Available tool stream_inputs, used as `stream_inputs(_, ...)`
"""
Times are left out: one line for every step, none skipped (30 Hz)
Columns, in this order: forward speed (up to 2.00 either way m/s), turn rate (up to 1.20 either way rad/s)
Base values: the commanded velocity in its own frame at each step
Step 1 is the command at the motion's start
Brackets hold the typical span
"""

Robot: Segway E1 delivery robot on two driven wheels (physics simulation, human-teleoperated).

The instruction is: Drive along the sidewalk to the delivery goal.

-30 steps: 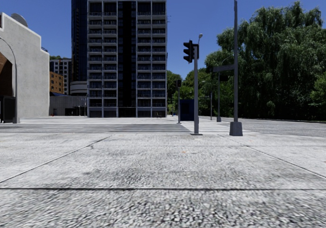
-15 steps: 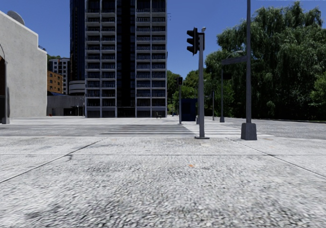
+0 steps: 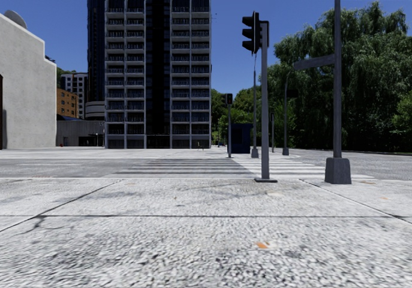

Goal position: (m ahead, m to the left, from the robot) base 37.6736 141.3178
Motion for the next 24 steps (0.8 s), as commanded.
stream_inputs(2.0,0.0)
stream_inputs(2.0,0.0)
stream_inputs(2.0,0.0)
stream_inputs(2.0,0.0)
stream_inputs(2.0,0.0)
stream_inputs(2.0,0.0)
stream_inputs(2.0,0.0)
stream_inputs(2.0,0.0)
stream_inputs(2.0,0.0)
stream_inputs(2.0,0.0)
stream_inputs(2.0,0.0)
stream_inputs(2.0,0.0)
stream_inputs(2.0,0.0)
stream_inputs(2.0,0.0)
stream_inputs(2.0,0.0)
stream_inputs(2.0,0.0)
stream_inputs(2.0,0.0)
stream_inputs(2.0,0.0)
stream_inputs(2.0,0.0)
stream_inputs(2.0,0.0)
stream_inputs(2.0,0.0)
stream_inputs(2.0,0.0)
stream_inputs(2.0,0.0)
stream_inputs(2.0,0.0)
